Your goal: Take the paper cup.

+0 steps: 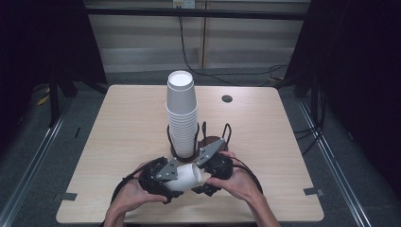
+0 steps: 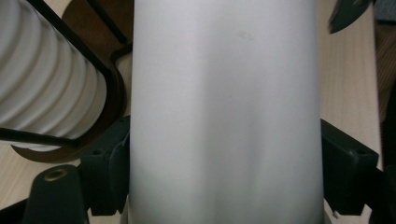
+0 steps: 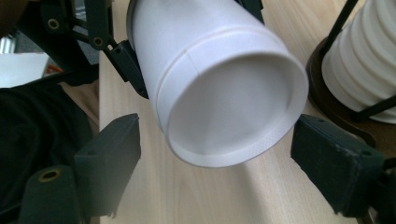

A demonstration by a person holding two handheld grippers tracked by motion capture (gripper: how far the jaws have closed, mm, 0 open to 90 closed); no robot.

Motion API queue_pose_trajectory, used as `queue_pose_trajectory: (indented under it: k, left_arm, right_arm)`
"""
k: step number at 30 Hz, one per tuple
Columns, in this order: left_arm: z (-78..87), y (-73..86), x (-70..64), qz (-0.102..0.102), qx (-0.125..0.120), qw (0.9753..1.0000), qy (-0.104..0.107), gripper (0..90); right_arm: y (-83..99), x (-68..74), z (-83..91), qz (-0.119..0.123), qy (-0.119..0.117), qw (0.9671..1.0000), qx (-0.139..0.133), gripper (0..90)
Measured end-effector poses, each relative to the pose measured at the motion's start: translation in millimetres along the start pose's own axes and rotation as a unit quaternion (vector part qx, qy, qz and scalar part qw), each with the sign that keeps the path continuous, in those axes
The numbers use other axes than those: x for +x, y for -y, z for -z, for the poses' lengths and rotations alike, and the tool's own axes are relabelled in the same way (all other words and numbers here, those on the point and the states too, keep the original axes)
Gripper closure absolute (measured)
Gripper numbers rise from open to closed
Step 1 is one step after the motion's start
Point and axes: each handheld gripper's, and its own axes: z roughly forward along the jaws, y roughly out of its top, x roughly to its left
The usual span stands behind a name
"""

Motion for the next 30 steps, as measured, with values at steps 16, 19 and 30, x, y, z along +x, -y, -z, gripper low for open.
queue_pose_trajectory:
  k: [16,19,30]
  left_arm:
    - [-2.3,-1.8,-2.7,-0.011,0.008,0.9997,0.021,18.7]
    - [-3.0,-2.3,-3.5,-0.009,0.007,0.9996,0.025,18.7]
    - [-5.0,-4.6,-5.9,-0.014,0.002,0.9992,0.037,18.7]
  right_arm:
    - [-10.9,-3.3,-11.5,0.009,-0.039,0.9980,0.048,20.9]
    - [-12.1,-3.0,-12.2,0.010,-0.043,0.9975,0.055,21.0]
    - [-14.4,-3.1,-18.1,0.019,-0.065,0.9964,0.052,21.2]
